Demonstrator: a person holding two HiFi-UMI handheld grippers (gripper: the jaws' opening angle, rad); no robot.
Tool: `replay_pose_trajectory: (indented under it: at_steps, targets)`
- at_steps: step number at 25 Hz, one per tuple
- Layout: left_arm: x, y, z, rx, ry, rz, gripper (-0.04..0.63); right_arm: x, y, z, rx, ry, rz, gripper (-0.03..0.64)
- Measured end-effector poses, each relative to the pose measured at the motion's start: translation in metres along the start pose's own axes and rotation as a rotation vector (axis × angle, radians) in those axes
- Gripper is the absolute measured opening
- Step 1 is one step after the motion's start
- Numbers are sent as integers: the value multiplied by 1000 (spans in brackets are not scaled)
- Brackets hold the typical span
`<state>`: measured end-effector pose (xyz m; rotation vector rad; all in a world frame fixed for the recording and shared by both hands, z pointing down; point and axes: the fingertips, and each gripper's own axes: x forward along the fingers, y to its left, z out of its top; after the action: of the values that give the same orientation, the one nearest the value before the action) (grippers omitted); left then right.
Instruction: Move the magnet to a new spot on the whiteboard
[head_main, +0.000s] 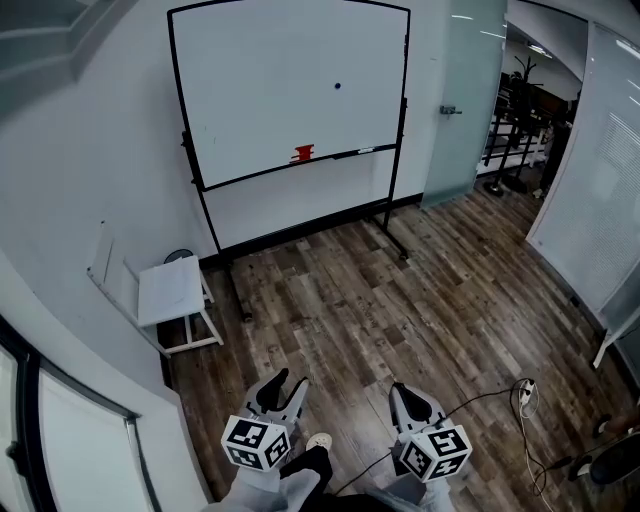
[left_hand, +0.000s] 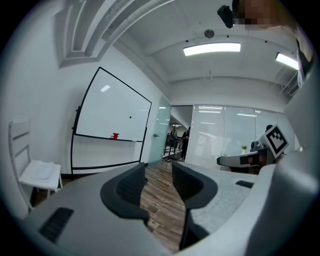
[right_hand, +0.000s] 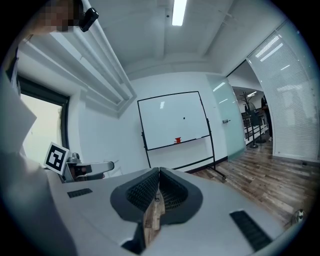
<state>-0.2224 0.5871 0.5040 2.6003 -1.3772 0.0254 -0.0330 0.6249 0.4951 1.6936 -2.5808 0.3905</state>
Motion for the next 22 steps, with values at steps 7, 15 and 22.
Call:
replay_pose_trajectory:
  at_steps: [7, 15, 22]
  targets:
    - [53, 44, 21, -3, 0, 3, 204, 63, -14, 21, -3, 1, 3, 28]
    - [94, 83, 25, -19, 18, 0, 204, 116, -26, 30, -12, 23, -7, 28]
    - [117, 114, 29, -21, 19, -7, 204, 151, -35, 35, -7, 27, -24, 28]
